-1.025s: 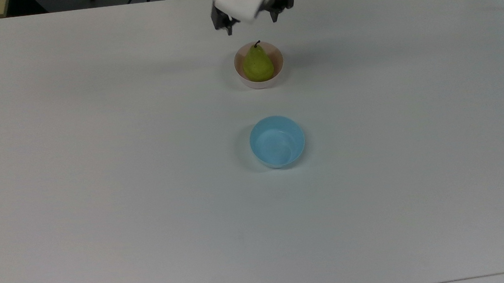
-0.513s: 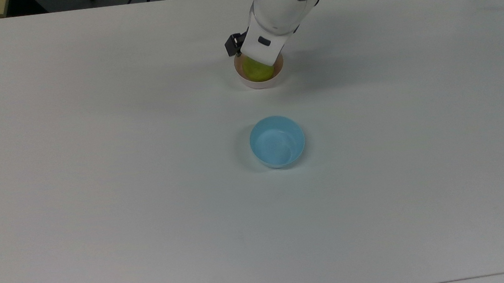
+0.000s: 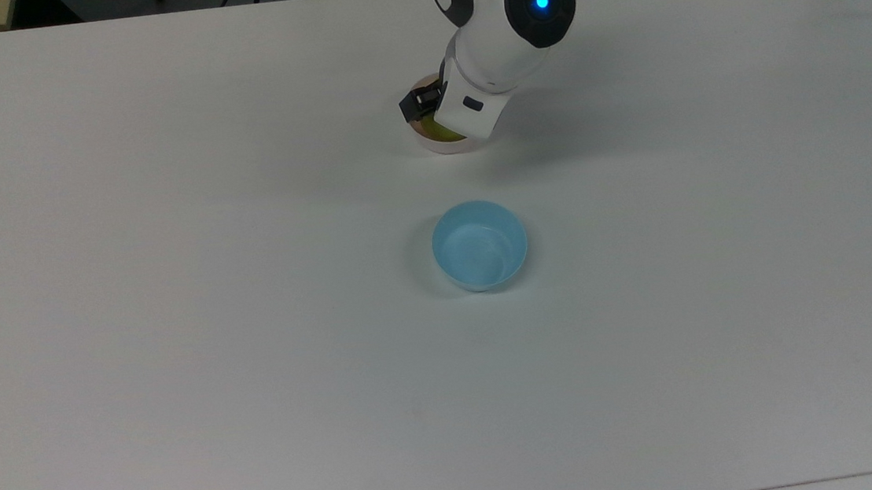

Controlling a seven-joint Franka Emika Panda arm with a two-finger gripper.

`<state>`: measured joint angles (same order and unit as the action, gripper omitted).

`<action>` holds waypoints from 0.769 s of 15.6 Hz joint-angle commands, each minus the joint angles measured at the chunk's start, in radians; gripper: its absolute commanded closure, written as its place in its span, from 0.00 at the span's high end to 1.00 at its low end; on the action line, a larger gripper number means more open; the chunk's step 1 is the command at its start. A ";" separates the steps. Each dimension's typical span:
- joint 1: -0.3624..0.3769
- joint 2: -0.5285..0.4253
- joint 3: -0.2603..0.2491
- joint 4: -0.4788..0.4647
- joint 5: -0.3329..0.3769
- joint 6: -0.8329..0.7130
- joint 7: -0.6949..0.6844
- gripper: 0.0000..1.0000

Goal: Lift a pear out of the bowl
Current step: 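Lower the gripper onto the green pear and close on it, then lift the green pear up out of the pink bowl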

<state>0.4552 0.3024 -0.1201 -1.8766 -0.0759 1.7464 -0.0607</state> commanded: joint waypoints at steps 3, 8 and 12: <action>0.010 0.000 0.010 -0.022 -0.015 0.047 0.007 0.76; 0.008 -0.009 0.010 -0.018 -0.015 0.033 -0.001 0.41; -0.007 -0.066 0.010 0.023 -0.013 -0.043 -0.008 0.41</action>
<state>0.4536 0.3037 -0.1077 -1.8711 -0.0792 1.7606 -0.0598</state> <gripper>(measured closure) 0.374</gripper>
